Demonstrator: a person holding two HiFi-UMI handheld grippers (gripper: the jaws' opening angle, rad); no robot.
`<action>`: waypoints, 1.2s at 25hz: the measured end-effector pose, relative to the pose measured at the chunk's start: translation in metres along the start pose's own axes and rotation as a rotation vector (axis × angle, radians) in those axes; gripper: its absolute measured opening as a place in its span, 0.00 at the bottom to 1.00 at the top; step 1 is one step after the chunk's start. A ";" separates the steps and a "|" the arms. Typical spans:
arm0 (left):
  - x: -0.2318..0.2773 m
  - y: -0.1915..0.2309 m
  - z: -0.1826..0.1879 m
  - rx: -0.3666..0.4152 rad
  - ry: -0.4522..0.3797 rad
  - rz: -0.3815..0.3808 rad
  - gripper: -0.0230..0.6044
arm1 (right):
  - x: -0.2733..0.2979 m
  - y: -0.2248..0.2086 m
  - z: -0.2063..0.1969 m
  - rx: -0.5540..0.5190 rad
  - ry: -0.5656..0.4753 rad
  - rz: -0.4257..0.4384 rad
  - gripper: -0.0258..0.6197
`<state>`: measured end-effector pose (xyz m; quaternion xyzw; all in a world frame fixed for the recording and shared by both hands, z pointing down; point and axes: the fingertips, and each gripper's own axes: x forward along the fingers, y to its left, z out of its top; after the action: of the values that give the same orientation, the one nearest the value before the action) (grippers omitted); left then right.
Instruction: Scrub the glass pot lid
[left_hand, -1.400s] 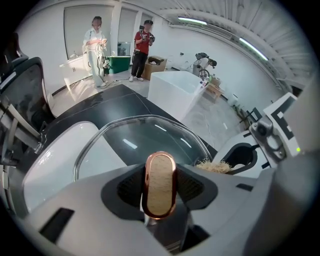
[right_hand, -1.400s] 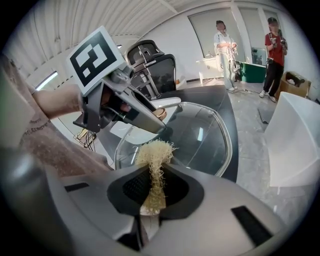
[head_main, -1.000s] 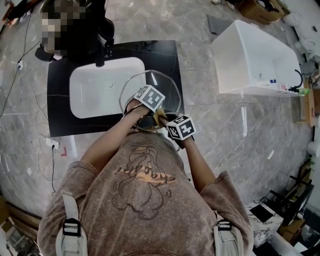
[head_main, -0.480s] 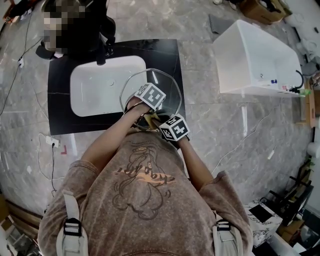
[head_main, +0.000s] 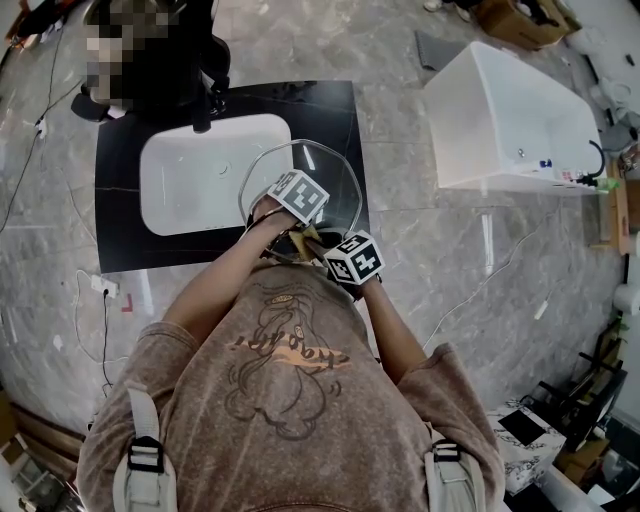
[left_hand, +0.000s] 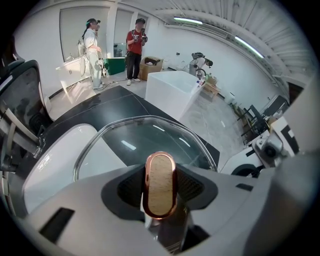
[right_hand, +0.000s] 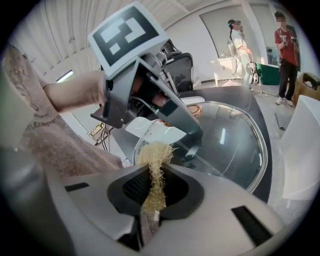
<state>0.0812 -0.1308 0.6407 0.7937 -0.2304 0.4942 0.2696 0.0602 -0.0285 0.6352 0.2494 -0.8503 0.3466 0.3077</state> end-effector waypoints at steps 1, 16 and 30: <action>0.000 0.000 -0.001 0.004 0.001 0.000 0.33 | -0.003 0.000 0.001 0.006 -0.010 0.005 0.12; -0.052 0.039 -0.009 -0.016 -0.118 0.049 0.33 | -0.066 -0.035 0.040 0.153 -0.247 -0.070 0.12; -0.151 0.037 -0.031 -0.200 -0.498 0.087 0.33 | -0.157 -0.036 0.098 0.243 -0.646 -0.298 0.12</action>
<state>-0.0241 -0.1234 0.5226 0.8496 -0.3712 0.2696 0.2602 0.1566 -0.0911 0.4852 0.5017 -0.8106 0.2997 0.0388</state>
